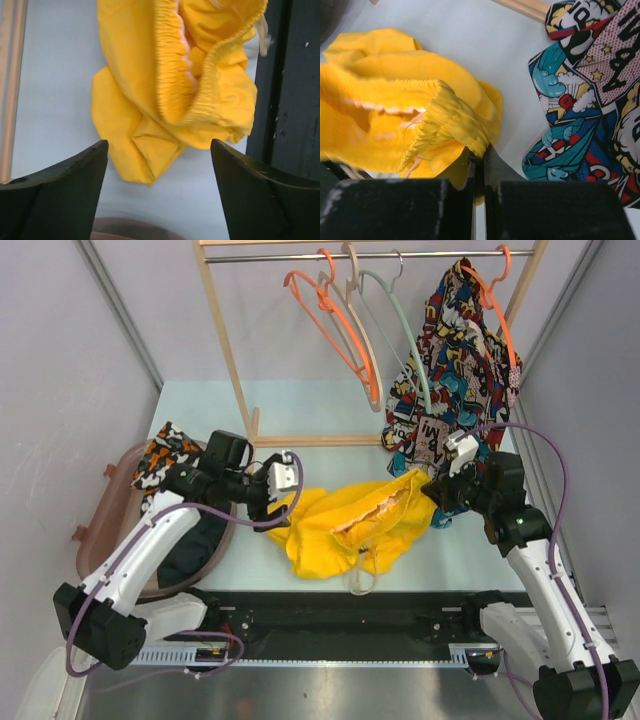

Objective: Place the shorts on the hanger

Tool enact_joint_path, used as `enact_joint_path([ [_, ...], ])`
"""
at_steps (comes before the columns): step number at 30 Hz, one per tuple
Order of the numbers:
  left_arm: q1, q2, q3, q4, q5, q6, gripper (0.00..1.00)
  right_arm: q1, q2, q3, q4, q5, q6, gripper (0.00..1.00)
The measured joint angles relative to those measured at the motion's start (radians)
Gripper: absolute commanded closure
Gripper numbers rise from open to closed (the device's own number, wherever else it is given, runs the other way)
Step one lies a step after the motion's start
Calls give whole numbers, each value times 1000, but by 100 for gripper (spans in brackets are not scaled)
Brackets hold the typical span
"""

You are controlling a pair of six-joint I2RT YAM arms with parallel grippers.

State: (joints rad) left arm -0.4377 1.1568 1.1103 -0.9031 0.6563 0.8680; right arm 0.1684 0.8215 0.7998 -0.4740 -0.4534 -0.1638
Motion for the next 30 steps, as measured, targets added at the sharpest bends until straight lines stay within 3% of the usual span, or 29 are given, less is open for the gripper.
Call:
enact_joint_path([
  [4,18,-46,-36,79,35,-197,4,-1,9,0,0,18,56,100],
  [6,28,-62,-63,126,38,-295,7,-1,8,0,5,24,74,100],
  [13,11,-29,-134,155,104,-416,10,0,6,0,14,46,105,100],
  [21,-275,-93,-278,207,31,-472,10,0,6,-2,46,127,182,100],
  [25,-334,-19,-278,267,4,-529,1,0,7,-14,60,168,223,100],
  [30,-426,57,-299,396,-21,-678,5,0,10,-17,63,215,269,100],
])
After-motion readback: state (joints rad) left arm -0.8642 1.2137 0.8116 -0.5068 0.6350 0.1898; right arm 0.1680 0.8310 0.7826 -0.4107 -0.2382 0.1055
